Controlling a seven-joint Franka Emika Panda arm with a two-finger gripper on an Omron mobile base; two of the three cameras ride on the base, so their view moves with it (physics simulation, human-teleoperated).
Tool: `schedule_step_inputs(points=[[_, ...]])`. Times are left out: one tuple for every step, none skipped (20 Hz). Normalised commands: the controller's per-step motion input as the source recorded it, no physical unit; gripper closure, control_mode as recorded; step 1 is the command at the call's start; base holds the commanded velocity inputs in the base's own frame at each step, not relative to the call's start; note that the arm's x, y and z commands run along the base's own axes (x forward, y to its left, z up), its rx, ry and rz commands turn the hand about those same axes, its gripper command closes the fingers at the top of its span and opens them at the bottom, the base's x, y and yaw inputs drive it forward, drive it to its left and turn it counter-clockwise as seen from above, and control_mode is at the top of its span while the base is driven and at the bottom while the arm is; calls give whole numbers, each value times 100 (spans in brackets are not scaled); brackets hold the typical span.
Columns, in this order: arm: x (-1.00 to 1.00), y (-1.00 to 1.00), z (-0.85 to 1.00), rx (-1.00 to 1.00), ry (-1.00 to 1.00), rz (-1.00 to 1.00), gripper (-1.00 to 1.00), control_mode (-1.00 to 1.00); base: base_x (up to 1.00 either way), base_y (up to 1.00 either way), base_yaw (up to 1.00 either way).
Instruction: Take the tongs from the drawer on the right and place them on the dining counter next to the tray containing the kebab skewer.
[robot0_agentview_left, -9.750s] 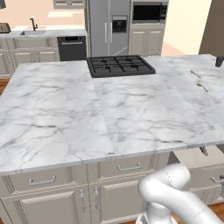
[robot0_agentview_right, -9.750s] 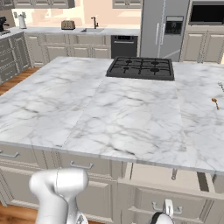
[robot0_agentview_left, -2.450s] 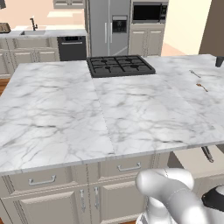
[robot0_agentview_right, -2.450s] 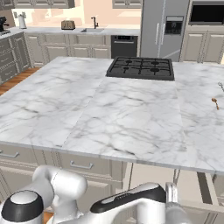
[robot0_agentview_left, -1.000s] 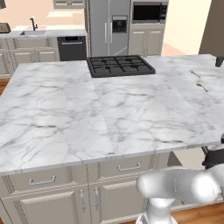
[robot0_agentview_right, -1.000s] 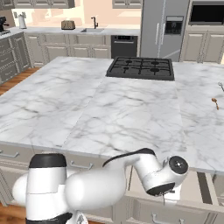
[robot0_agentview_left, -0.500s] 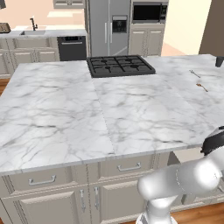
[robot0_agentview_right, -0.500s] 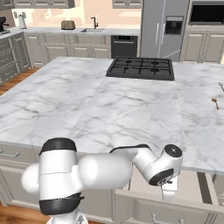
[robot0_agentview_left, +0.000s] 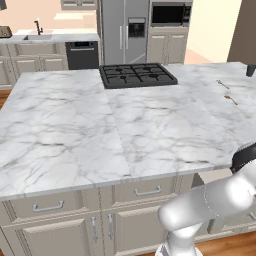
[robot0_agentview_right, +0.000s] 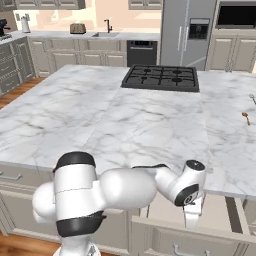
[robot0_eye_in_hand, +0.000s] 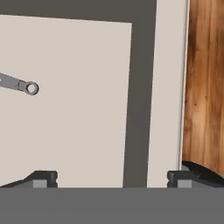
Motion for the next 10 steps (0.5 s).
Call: schedule_step_inputs(points=[[0, 0, -10, 0, 17, 0, -100, -100, 0, 0, 0], [0, 0, -11, 0, 15, 0, -100, -100, 0, 0, 0], [0, 0, -10, 0, 15, 0, -100, -100, 0, 0, 0], [0, 0, -10, 0, 13, 0, -100, -100, 0, 0, 0], [0, 0, -10, 0, 13, 0, -100, -100, 0, 0, 0], [0, 0, -11, 0, 13, 0, -100, -100, 0, 0, 0], [0, 0, -14, 0, 12, 0, -100, -100, 0, 0, 0], [0, 0, -16, 0, 10, 0, -100, -100, 0, 0, 0], [0, 0, -19, 0, 8, 0, -100, -100, 0, 0, 0], [0, 0, -21, 0, 6, 0, -100, -100, 0, 0, 0]])
